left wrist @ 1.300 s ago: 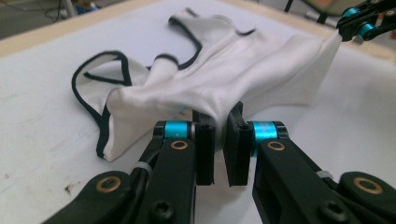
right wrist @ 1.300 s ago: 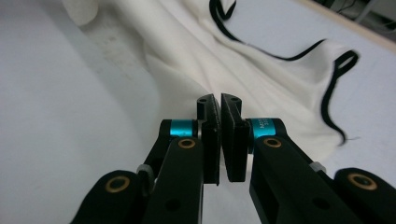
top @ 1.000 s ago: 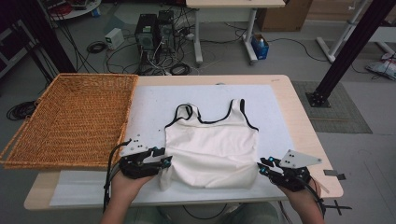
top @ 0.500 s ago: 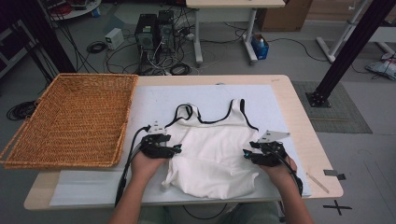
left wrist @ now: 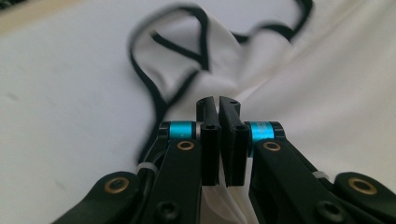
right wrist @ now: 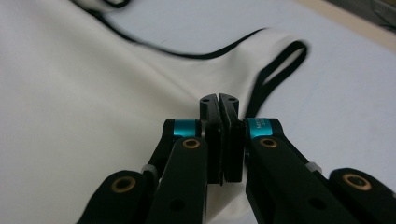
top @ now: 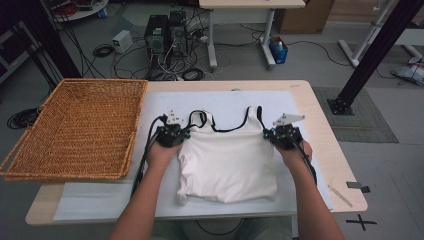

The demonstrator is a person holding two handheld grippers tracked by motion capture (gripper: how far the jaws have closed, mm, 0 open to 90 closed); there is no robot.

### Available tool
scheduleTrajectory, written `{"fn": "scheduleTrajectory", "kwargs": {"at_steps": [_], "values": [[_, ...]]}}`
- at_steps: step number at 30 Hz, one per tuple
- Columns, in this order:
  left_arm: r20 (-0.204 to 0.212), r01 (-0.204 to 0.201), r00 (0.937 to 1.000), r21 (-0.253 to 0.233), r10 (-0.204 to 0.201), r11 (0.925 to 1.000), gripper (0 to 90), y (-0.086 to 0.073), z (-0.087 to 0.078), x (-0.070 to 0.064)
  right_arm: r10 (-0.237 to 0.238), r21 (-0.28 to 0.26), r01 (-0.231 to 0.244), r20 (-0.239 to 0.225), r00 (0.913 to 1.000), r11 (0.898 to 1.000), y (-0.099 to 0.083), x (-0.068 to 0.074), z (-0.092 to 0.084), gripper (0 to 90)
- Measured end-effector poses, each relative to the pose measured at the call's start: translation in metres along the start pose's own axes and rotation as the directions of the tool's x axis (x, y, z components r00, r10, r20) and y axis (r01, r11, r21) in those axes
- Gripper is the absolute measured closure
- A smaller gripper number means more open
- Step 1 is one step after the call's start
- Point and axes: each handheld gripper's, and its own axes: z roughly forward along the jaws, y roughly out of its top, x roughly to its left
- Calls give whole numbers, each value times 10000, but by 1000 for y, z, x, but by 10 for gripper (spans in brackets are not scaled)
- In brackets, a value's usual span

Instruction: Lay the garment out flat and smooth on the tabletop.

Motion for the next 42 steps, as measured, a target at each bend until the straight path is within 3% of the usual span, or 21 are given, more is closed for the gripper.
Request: {"fn": "scheduleTrajectory", "kwargs": {"at_steps": [3,5,6,8,9,11,17,20,24,30,33,35,39,41,42], "values": [[-194,13,9998,-138,-16,9999,866,15,4,13,80,127,-87,486,9988,9999,17,-13,9,900],[-46,28,10000,-333,-29,9994,855,16,8,16,320,174,-334,749,9967,9993,20,-18,15,898],[9,-7,10000,-265,7,9996,824,15,10,15,457,293,-475,622,9970,9984,18,-19,18,885],[-188,-162,9997,192,166,9997,648,13,13,11,563,524,-593,555,9969,9969,15,-16,22,788],[-136,-120,9998,176,123,9998,608,12,12,10,583,545,-607,450,9973,9967,13,-15,21,753],[-116,-38,9999,-20,38,10000,500,10,5,6,556,303,-571,498,9972,9979,10,-12,13,708],[337,377,9988,-300,-367,9988,436,-9,-19,-11,491,-549,-477,247,9985,9974,-8,10,-25,679],[610,614,9964,-262,-597,9978,435,-28,-31,-24,421,-495,-414,133,9990,9979,-27,26,-38,675],[732,1001,9925,-264,-980,9946,416,-54,-51,-41,765,-475,-761,61,9971,9960,-58,44,-56,640],[1003,1463,9846,-221,-1434,9890,416,-78,-77,-66,951,-806,-920,359,9948,9925,-74,64,-91,607],[1061,1285,9861,-22,-1275,9917,416,-83,-82,-82,885,-1008,-859,224,9958,9912,-76,73,-104,606],[957,1018,9899,366,-1048,9941,433,-86,-82,-91,979,-932,-971,49,9952,9909,-83,81,-107,606],[855,500,9948,682,-558,9964,647,-96,-83,-102,1167,-362,-1179,-358,9925,9924,-106,98,-100,626],[916,479,9944,574,-530,9972,764,-101,-84,-104,1150,14,-1152,-660,9912,9933,-115,105,-94,712],[958,628,9931,468,-671,9969,811,-103,-86,-105,1067,-249,-1089,-758,9914,9937,-118,108,-94,782]]}}
